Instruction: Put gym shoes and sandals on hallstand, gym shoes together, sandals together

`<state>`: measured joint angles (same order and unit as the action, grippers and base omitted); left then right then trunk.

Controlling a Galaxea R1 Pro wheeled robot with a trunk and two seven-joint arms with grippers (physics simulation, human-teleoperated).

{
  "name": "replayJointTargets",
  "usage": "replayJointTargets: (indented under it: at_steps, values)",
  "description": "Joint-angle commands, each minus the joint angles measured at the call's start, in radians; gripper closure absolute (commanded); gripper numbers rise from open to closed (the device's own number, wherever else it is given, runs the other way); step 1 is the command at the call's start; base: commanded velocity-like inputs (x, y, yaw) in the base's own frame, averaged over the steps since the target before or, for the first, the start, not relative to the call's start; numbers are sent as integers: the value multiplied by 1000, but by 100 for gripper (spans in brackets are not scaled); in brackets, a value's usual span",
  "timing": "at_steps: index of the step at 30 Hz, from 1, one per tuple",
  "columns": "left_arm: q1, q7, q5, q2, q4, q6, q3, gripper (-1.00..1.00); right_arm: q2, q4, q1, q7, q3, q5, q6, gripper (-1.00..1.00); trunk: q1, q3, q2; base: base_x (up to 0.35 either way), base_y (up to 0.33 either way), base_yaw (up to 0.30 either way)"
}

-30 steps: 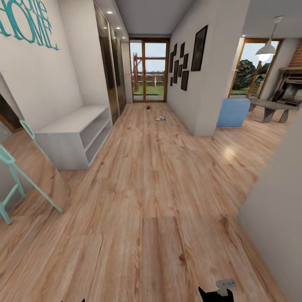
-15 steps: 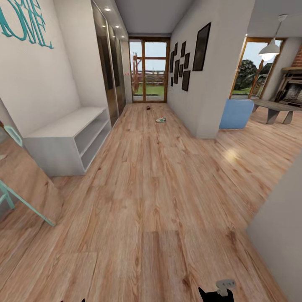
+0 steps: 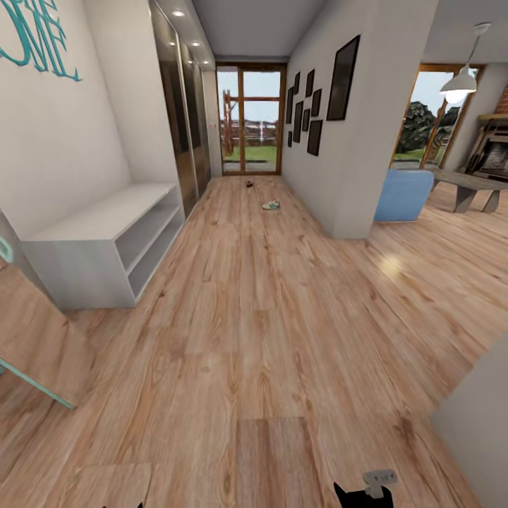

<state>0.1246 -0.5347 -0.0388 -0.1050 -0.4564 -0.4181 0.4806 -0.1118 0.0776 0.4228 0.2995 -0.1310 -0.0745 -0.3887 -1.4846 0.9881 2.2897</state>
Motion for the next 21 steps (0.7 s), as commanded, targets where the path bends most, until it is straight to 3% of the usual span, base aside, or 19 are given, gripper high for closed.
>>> replayJointTargets:
  at_steps: [1,21]
  values:
    - [1,-8,-4,1,1,-2,8,-100,0,-1,1,4,-9,-7,-3,-100,0,-1,0,338,0,0]
    - [1,-8,-4,1,1,-2,8,-100,1,-1,1,4,-9,-8,-3,-100,0,-8,0,338,0,0]
